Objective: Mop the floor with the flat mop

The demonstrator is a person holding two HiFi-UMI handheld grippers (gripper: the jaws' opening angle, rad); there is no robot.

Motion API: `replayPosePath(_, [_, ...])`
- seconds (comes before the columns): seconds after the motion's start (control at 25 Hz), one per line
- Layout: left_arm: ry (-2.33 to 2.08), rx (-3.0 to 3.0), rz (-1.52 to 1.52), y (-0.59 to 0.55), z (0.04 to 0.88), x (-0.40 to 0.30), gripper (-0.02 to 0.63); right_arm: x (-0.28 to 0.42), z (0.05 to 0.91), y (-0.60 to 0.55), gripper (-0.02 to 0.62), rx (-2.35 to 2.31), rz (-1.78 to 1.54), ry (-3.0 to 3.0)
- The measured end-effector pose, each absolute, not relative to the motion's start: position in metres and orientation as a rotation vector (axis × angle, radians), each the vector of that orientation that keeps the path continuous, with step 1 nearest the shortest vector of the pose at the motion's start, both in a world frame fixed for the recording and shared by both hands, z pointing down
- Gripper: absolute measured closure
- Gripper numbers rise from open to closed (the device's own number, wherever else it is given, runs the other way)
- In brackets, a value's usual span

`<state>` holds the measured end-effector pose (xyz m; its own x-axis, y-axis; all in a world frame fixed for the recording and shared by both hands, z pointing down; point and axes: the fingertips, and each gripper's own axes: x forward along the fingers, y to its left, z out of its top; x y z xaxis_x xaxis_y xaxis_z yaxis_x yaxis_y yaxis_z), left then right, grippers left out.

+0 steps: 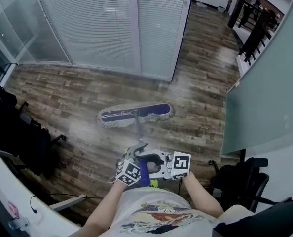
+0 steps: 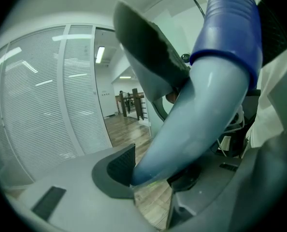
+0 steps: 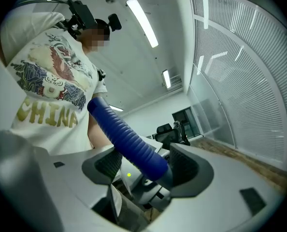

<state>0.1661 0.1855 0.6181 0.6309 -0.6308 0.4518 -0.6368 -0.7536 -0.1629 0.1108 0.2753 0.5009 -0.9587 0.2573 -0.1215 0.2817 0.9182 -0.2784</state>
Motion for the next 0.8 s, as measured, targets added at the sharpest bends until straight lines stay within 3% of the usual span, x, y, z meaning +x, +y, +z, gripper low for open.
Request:
replayPosePath(0.44, [-1.097, 2.829, 0.774, 0.113, 0.621, 0.125, 0.480, 0.069, 0.503, 0.203, 0.310, 0.432, -0.443, 2.991])
replayPosePath(0.8, [-1.056, 2.836, 0.753, 0.017, 0.608, 0.056, 0.480, -0.003, 0.490, 0.106, 0.310, 0.392, -0.441, 2.990])
